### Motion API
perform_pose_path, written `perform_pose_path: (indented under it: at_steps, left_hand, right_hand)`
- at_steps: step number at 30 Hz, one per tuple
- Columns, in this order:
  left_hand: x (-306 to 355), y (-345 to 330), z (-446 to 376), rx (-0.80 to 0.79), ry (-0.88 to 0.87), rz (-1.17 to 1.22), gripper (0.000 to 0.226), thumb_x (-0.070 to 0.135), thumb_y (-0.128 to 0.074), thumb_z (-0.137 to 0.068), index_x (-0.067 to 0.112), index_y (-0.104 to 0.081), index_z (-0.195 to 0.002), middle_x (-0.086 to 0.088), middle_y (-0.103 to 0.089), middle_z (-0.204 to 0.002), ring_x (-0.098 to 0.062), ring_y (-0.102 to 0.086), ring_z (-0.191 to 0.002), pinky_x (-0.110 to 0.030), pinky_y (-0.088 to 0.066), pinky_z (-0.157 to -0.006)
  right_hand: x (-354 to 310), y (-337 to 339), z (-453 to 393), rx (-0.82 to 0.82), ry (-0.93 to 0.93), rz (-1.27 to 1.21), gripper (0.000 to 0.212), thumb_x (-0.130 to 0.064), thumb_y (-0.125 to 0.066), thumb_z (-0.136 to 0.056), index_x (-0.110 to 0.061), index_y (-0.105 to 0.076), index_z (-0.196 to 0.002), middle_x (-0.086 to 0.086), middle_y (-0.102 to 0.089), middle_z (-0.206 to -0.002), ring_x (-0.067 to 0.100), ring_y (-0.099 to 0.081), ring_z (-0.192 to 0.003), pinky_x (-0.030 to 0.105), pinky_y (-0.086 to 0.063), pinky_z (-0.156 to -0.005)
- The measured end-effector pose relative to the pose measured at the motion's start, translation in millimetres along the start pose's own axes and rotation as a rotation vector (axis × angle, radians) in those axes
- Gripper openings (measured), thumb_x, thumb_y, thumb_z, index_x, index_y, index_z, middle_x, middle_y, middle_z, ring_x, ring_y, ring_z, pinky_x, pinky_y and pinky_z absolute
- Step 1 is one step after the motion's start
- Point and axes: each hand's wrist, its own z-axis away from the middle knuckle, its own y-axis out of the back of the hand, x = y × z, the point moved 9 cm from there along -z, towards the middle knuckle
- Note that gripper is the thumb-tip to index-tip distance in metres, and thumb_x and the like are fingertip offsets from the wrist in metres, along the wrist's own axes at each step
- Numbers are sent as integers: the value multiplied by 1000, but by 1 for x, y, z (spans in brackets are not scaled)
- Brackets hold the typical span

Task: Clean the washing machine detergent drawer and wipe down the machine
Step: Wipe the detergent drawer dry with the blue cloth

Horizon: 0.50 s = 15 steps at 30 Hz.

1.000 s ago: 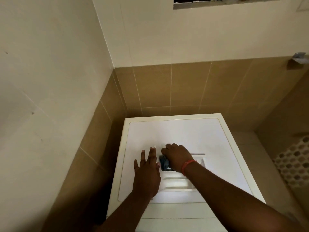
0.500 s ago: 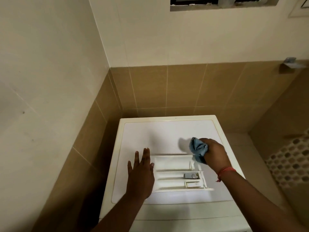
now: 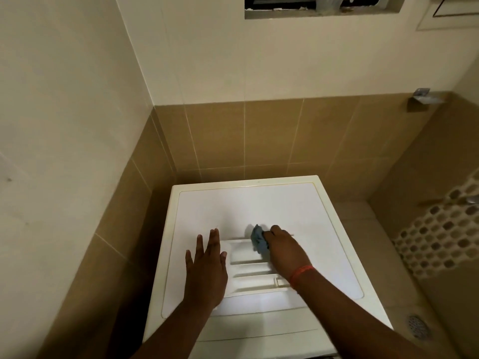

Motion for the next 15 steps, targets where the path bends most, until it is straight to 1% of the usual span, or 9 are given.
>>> perform_pose_path:
  at_steps: [2,4,6,8,9,11,13,14,15]
  left_hand:
    - [0,0,1,8,-3,1,62,35,-30,-103,21,-2,-156,-4,-17,-162,-24,-6,-150,-47,-15,-119]
    - [0,0,1,14,-3,1,61,34,-30,-103,20,-3,-156,-3,-18,-161,-24,-7,-150,-47,-16,-118]
    - [-1,-2,0,15,-7,7,60,34,-30,-103,20,-5,-156,-3,-19,-161,-24,-9,-150,-48,-18,-118]
    - [-2,-2,0,17,-7,15,61,34,-31,-103,20,-5,-156,-3,-19,-161,-24,-9,-150,-47,-18,-118]
    - [-1,-2,0,11,-6,15,61,35,-31,-103,20,-5,-156,-3,-18,-161,-24,-9,-150,-47,-17,-118]
    - [-1,-2,-1,5,-8,12,61,35,-31,-103,20,-4,-156,-3,-18,-161,-24,-9,-150,-46,-17,-119]
    - [-2,-3,-1,0,-1,21,61,35,-32,-103,20,-5,-156,-3,-19,-161,-24,-9,-150,-47,-16,-119]
    - [-3,-4,-2,-2,2,25,61,35,-31,-103,20,-5,-156,-3,-19,-161,-24,-9,-150,-47,-16,-119]
    - [-4,-5,-2,-4,3,28,61,35,-30,-103,20,-5,-156,-3,-19,-161,-24,-8,-150,-48,-16,-119]
  right_hand:
    - [30,4,10,-31,-39,37,65,-7,-78,-63,-11,-59,-125,9,-59,-109,30,-59,-97,39,-53,-77]
    - [57,17,19,13,-127,94,65,-12,-81,-64,-13,-58,-125,7,-60,-107,28,-59,-95,37,-55,-73]
    - [57,26,22,69,-134,103,67,-13,-83,-61,-17,-58,-123,6,-58,-102,26,-58,-92,35,-55,-66]
    - [30,22,18,72,5,86,66,-14,-83,-55,-20,-60,-116,4,-57,-99,23,-55,-89,33,-54,-62]
    - [11,16,14,73,127,98,54,-16,-78,-60,-21,-62,-111,3,-58,-98,22,-56,-87,33,-54,-61]
    - [-17,-8,6,-27,335,222,22,-24,-56,-79,-22,-69,-97,1,-64,-92,23,-61,-82,35,-53,-58]
    - [-22,-29,-7,-175,389,339,33,-30,-42,-88,-19,-73,-89,1,-68,-89,27,-65,-86,38,-54,-64]
    - [-21,-34,-8,-302,350,411,35,-31,-41,-91,-16,-73,-94,4,-69,-96,29,-64,-95,41,-54,-73]
    - [-21,-32,-7,-367,327,494,35,-33,-44,-94,-14,-71,-105,6,-68,-108,30,-62,-105,43,-52,-84]
